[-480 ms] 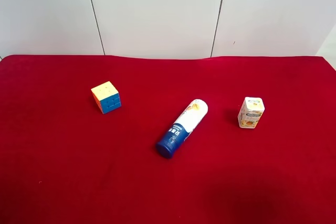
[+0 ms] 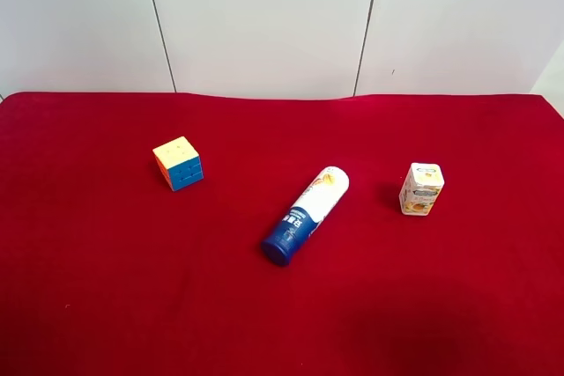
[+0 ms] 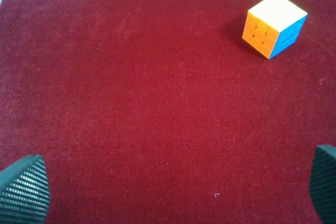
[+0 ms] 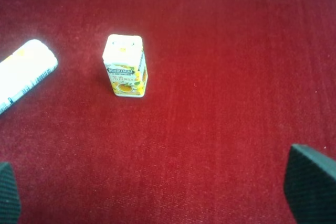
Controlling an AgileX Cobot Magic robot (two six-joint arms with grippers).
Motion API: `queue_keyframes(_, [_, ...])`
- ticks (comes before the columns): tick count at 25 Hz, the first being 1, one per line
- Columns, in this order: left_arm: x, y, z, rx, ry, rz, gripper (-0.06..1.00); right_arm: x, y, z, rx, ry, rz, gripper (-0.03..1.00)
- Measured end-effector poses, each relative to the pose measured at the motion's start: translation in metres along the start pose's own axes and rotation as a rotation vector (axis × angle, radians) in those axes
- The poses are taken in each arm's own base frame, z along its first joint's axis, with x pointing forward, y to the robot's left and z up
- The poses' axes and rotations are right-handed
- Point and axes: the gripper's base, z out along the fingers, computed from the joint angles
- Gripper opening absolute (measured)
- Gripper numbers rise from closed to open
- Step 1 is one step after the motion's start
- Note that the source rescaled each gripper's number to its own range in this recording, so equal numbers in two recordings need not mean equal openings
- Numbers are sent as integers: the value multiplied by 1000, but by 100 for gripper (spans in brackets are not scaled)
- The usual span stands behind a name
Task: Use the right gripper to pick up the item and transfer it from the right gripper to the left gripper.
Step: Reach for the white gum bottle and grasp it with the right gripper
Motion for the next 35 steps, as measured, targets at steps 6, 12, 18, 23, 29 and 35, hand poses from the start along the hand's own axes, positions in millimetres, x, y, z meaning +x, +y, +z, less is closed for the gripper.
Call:
queue_keyframes(6, [0, 0, 0, 0, 0, 0, 100, 0, 0, 0, 0, 0, 0, 100])
queue_keyframes(12, [0, 0, 0, 0, 0, 0, 100, 0, 0, 0, 0, 0, 0, 100])
queue_keyframes(18, [0, 0, 0, 0, 0, 0, 100, 0, 0, 0, 0, 0, 0, 100])
queue_keyframes(23, [0, 0, 0, 0, 0, 0, 100, 0, 0, 0, 0, 0, 0, 100])
queue_keyframes(29, [0, 0, 0, 0, 0, 0, 100, -15, 0, -6, 0, -2, 0, 100])
queue_keyframes(35, [0, 0, 0, 0, 0, 0, 100, -69, -2, 12, -2, 136, 6, 100])
